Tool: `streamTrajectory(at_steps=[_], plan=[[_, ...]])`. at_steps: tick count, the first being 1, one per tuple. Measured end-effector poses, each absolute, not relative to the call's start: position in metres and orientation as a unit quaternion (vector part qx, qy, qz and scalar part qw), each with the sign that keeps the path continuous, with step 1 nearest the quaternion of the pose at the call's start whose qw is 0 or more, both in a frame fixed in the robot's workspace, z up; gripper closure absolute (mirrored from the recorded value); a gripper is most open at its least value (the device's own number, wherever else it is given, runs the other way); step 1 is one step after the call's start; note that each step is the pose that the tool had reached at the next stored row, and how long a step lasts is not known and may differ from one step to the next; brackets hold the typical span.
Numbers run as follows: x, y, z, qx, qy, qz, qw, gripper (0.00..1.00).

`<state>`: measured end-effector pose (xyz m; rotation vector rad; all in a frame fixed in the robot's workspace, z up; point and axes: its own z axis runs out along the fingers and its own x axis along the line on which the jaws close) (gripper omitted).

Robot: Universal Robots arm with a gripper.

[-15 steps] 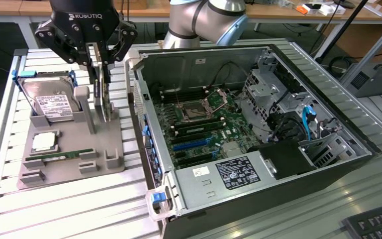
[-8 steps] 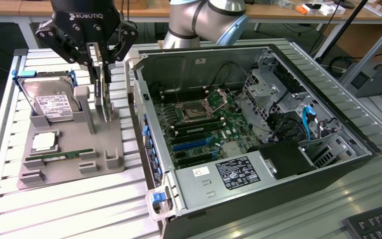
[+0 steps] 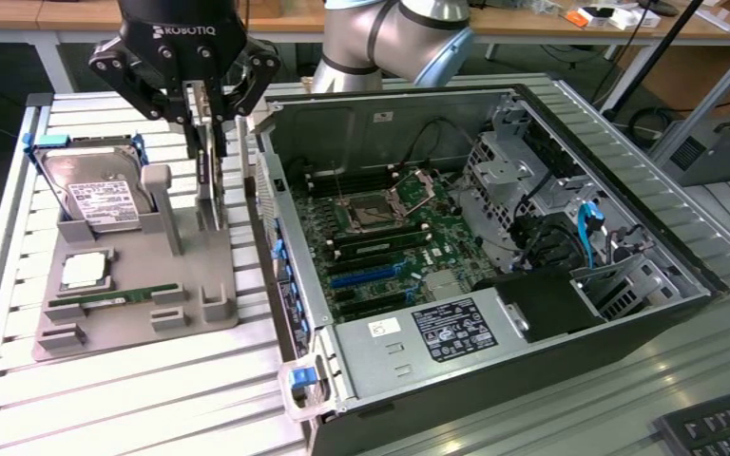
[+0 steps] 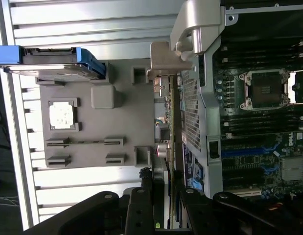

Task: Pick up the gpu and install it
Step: 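Pick up the gpu and move the gpu toward the slot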

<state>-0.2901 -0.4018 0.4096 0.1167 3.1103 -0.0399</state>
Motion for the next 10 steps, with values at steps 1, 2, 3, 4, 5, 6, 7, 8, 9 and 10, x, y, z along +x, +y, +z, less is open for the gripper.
streamTrajectory(at_steps=[1, 2, 3, 4, 5, 6, 7, 8, 9, 10], plan=[[-0.2892, -0.4018, 0.4096, 0.037, 0.999, -0.013, 0.014, 0.73], [-0.2881, -0.4018, 0.4096, 0.037, 0.999, -0.013, 0.014, 0.73], [-0.2873, -0.4018, 0.4096, 0.037, 0.999, -0.013, 0.014, 0.73], [-0.2866, -0.4018, 0.4096, 0.037, 0.999, -0.013, 0.014, 0.73], [-0.2858, -0.4018, 0.4096, 0.037, 0.999, -0.013, 0.014, 0.73], [-0.2850, -0.4018, 0.4096, 0.037, 0.999, -0.013, 0.014, 0.73], [-0.2841, -0.4018, 0.4096, 0.037, 0.999, -0.013, 0.014, 0.73], [-0.2833, -0.4018, 0.4096, 0.037, 0.999, -0.013, 0.014, 0.73], [-0.2825, -0.4018, 0.4096, 0.037, 0.999, -0.013, 0.014, 0.73], [-0.2818, -0.4018, 0.4096, 0.037, 0.999, -0.013, 0.014, 0.73]])
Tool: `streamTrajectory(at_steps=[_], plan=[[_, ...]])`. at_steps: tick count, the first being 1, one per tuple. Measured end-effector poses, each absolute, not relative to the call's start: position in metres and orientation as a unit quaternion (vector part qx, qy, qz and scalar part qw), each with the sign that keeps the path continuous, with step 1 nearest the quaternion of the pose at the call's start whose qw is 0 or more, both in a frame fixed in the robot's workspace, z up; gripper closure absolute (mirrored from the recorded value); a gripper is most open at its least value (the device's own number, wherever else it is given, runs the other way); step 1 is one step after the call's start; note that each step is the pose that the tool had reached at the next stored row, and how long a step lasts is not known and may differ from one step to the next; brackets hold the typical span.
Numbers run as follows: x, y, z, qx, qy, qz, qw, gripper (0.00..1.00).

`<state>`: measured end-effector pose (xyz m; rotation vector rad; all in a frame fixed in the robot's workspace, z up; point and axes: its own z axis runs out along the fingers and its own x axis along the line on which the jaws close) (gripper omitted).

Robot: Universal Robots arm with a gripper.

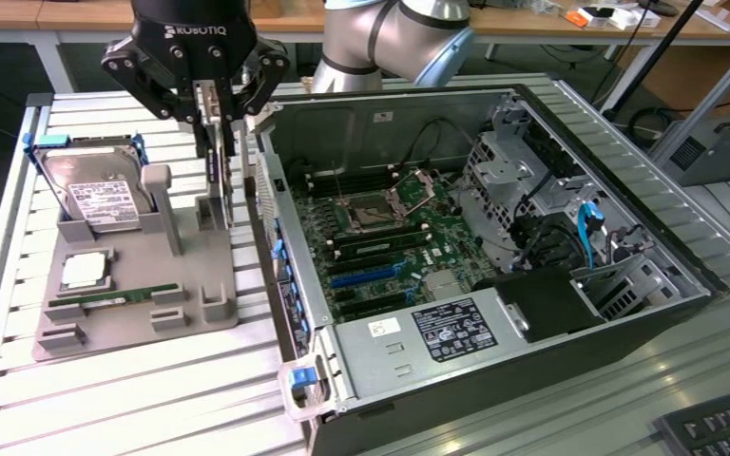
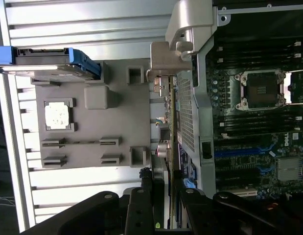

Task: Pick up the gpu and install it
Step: 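Pick up the gpu and move the gpu toward the slot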

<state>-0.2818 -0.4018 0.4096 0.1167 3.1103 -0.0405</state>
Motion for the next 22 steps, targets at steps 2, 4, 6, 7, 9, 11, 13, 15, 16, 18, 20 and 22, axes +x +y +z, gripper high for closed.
streamTrajectory(at_steps=[2, 4, 6, 7, 9, 11, 13, 15, 16, 18, 20, 22], plan=[[-0.280, -0.402, 0.410, 0.037, 0.999, -0.013, 0.014, 0.73], [-0.279, -0.402, 0.410, 0.037, 0.999, -0.013, 0.014, 0.73], [-0.278, -0.402, 0.410, 0.037, 0.999, -0.013, 0.014, 0.73], [-0.277, -0.402, 0.410, 0.037, 0.999, -0.013, 0.014, 0.73], [-0.276, -0.402, 0.410, 0.037, 0.999, -0.013, 0.014, 0.73], [-0.275, -0.402, 0.410, 0.038, 0.999, -0.013, 0.014, 0.73], [-0.273, -0.402, 0.410, 0.037, 0.999, -0.013, 0.014, 0.73], [-0.271, -0.402, 0.410, 0.037, 0.999, -0.013, 0.014, 0.73], [-0.270, -0.402, 0.410, 0.037, 0.999, -0.013, 0.014, 0.73], [-0.268, -0.402, 0.410, 0.037, 0.999, -0.013, 0.014, 0.73], [-0.267, -0.402, 0.410, 0.037, 0.999, -0.013, 0.014, 0.73], [-0.265, -0.402, 0.410, 0.037, 0.999, -0.013, 0.014, 0.73]])
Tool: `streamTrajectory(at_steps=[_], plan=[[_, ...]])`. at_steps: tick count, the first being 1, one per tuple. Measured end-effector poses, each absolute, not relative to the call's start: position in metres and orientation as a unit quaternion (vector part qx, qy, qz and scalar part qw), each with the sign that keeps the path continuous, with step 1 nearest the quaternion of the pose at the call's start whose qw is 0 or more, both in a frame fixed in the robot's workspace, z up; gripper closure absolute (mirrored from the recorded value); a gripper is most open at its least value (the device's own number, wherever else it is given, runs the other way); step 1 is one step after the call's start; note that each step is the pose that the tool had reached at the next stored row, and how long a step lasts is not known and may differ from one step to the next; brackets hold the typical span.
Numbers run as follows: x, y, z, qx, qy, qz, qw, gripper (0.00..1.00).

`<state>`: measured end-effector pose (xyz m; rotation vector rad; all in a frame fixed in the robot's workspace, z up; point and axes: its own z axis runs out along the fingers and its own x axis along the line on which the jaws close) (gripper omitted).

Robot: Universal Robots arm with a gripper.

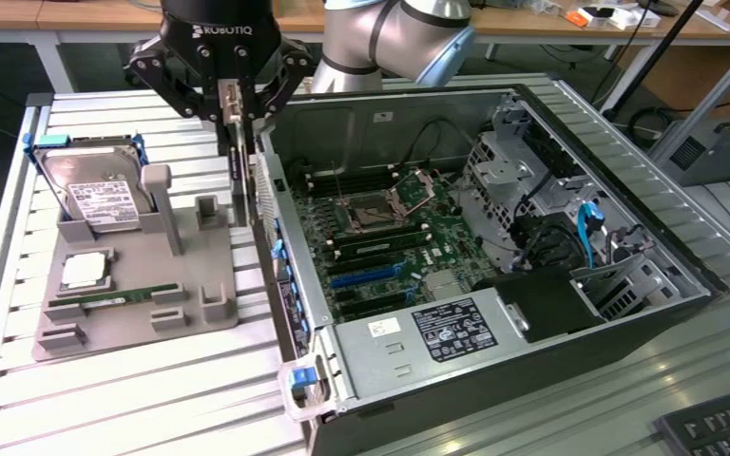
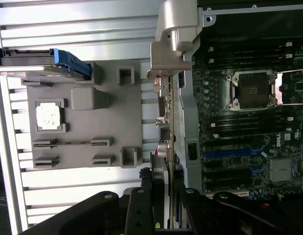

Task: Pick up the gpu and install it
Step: 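Pick up the gpu and move the gpu toward the slot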

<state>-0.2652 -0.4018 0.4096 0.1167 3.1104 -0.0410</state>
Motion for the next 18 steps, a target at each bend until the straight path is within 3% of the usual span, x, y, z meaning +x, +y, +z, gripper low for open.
streamTrajectory(at_steps=[18], plan=[[-0.250, -0.402, 0.410, 0.037, 0.999, -0.013, 0.014, 0.73]])
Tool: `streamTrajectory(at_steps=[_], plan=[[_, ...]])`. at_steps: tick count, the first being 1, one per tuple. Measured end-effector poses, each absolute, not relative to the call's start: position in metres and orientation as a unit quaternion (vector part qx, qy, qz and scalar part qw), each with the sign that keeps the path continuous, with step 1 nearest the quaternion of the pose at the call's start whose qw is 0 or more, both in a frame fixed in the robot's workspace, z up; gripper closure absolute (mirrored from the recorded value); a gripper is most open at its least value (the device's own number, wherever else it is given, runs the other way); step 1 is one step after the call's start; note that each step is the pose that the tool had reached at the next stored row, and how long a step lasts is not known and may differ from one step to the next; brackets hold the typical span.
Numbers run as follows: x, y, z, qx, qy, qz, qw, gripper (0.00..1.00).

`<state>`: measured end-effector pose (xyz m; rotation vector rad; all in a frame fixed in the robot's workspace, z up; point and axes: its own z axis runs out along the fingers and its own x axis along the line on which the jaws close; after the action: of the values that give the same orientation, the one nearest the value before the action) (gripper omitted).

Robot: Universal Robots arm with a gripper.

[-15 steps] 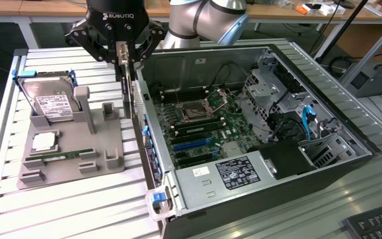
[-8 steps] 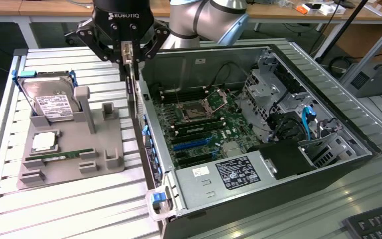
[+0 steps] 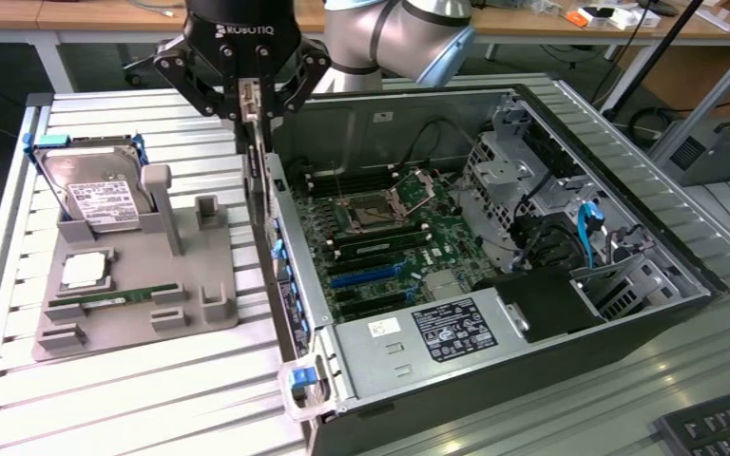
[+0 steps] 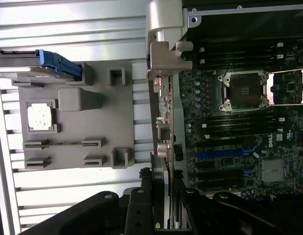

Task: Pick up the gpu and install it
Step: 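Pick up the gpu and move the gpu toward the slot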

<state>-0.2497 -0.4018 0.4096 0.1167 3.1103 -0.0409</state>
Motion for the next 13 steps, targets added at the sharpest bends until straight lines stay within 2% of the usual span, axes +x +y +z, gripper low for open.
streamTrajectory(at_steps=[13], plan=[[-0.2406, -0.4018, 0.4096, 0.037, 0.999, -0.013, 0.014, 0.73]])
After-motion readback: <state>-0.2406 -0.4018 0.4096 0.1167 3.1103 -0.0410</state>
